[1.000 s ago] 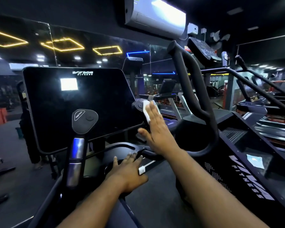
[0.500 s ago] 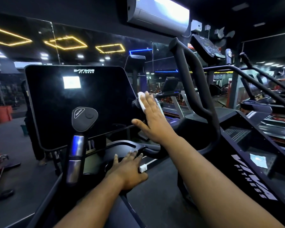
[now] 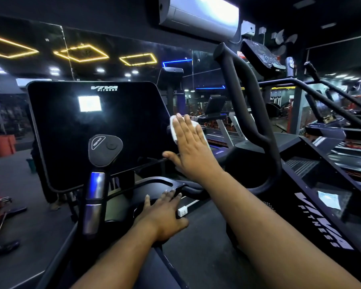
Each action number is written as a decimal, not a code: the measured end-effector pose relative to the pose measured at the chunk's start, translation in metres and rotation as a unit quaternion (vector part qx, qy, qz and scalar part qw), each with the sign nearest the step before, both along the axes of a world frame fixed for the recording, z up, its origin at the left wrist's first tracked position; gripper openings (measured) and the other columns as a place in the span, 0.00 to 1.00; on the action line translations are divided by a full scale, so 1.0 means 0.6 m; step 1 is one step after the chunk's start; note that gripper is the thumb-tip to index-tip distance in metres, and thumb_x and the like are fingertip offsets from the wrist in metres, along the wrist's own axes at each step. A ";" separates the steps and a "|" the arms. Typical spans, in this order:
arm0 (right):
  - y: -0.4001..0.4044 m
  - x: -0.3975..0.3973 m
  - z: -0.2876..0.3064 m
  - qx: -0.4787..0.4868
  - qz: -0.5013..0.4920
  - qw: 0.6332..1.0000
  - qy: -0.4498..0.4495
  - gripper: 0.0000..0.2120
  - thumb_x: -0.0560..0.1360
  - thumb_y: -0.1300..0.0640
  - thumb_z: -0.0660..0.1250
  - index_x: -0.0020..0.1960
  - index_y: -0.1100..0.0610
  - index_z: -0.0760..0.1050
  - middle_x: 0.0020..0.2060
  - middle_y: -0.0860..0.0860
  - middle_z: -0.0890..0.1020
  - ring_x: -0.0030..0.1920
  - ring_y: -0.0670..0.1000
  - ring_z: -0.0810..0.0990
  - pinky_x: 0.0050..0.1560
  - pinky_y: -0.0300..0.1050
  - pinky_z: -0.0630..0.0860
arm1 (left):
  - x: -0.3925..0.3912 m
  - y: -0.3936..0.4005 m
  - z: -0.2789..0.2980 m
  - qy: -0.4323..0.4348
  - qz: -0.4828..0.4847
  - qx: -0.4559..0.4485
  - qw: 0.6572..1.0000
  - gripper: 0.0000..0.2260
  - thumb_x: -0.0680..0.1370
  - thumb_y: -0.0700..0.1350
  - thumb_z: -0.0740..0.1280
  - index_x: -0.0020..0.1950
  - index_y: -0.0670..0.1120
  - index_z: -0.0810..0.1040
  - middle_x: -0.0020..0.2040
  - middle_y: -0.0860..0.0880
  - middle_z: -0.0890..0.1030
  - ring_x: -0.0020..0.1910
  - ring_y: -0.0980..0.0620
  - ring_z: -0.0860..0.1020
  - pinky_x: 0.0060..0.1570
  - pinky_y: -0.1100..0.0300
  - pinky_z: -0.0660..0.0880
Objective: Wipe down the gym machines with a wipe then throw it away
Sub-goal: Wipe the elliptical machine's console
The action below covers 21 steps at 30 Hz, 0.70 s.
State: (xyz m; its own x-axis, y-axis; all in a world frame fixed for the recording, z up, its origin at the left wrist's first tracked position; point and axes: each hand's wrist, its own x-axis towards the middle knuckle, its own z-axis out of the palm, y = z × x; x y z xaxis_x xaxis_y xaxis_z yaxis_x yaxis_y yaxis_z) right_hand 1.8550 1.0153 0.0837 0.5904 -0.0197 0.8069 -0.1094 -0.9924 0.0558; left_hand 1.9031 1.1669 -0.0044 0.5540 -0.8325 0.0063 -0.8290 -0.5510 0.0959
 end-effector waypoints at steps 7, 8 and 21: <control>-0.020 -0.009 -0.040 -0.033 0.044 0.998 -0.030 0.38 0.82 0.42 0.59 0.82 0.62 0.50 0.82 0.59 0.52 0.82 0.56 0.48 0.79 0.60 0.55 | -0.002 0.002 0.007 0.000 0.002 0.000 1.000 0.38 0.79 0.62 0.60 0.85 0.54 0.47 0.84 0.52 0.43 0.82 0.55 0.40 0.78 0.36 0.36; -0.026 -0.018 -0.055 -0.015 0.047 0.998 -0.034 0.38 0.82 0.42 0.59 0.82 0.63 0.49 0.82 0.60 0.50 0.82 0.56 0.47 0.79 0.60 0.55 | -0.001 0.001 0.006 -0.002 0.003 -0.001 1.000 0.38 0.79 0.62 0.60 0.84 0.54 0.47 0.84 0.52 0.43 0.82 0.54 0.40 0.78 0.36 0.36; 0.000 -0.040 0.004 0.333 0.112 0.936 0.027 0.24 0.76 0.34 0.66 0.61 0.50 0.68 0.56 0.47 0.75 0.57 0.49 0.75 0.58 0.48 0.73 | 0.000 0.002 -0.001 0.001 0.008 0.000 1.000 0.38 0.79 0.62 0.60 0.84 0.55 0.48 0.84 0.53 0.42 0.82 0.55 0.40 0.78 0.36 0.36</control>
